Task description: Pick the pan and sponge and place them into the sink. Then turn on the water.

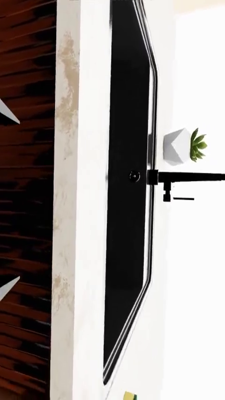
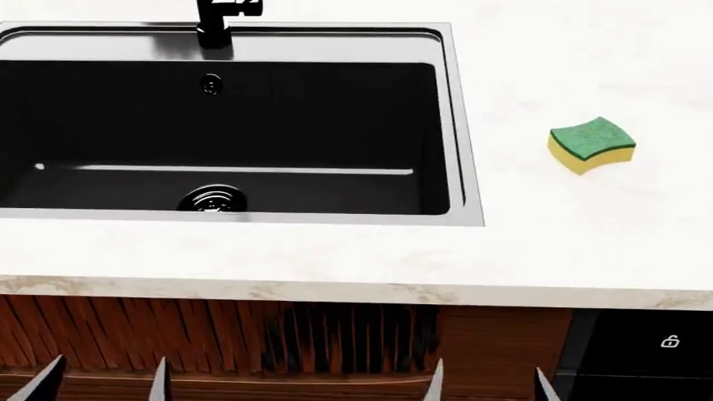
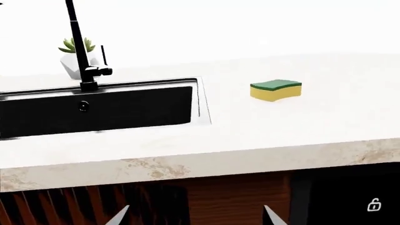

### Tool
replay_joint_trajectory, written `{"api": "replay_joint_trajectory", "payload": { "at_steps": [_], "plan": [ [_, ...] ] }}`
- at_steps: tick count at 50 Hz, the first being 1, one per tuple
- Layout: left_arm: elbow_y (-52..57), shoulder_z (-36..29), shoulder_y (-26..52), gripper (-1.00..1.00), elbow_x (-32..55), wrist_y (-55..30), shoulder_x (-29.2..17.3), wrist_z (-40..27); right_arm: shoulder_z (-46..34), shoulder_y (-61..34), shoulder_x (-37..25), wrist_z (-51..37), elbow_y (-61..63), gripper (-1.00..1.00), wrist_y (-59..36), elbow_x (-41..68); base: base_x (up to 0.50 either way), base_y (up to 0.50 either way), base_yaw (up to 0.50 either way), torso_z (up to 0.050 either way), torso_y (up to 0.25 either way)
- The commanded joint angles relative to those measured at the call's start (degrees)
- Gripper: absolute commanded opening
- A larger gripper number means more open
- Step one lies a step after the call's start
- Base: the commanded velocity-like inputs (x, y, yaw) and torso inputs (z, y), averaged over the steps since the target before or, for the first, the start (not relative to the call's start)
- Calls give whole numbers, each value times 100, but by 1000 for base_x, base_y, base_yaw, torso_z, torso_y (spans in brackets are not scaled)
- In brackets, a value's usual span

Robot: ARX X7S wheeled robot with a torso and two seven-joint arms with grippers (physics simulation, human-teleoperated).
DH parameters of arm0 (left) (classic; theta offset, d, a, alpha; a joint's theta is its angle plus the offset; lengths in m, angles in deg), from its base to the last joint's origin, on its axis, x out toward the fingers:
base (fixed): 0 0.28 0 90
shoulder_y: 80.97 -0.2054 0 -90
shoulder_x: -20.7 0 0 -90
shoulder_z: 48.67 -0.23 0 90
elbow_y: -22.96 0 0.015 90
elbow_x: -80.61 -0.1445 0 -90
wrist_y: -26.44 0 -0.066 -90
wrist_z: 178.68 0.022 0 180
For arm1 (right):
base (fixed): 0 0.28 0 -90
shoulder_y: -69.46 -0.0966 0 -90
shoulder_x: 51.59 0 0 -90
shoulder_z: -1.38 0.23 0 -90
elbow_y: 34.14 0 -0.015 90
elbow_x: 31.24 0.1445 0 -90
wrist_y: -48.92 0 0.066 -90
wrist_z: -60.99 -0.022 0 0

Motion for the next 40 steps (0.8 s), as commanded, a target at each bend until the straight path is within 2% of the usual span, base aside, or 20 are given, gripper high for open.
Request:
{"api": "replay_joint_trajectory", "payload": {
  "at_steps": [1,4,9,17,30,40],
  "plan": [
    [1282,96,435,100,2,-1491,-207,-14,406,-113,-324,-221,1784,100,-1501,563,0,0,0,0,0],
    [1868,242,694,100,214,-2225,-368,13,264,-513,-702,-444,2538,100,-2689,435,0,0,0,0,0],
    [2593,403,1348,100,589,-3615,-428,-79,521,-1236,-977,-485,3317,100,-4182,961,0,0,0,0,0],
    [3050,544,1926,100,898,-4784,-475,-189,667,-2155,-1387,-582,3898,100,-5863,1341,0,0,0,0,0],
    [3174,590,2212,100,1023,-5274,-588,-255,1048,-2985,-1561,-510,4251,100,-7238,1852,0,0,0,0,0],
    [3085,581,2163,100,1031,-5236,-522,-347,1196,-2823,-1569,-517,4301,100,-7261,1912,5,-9,0,0,0]
  ]
}}
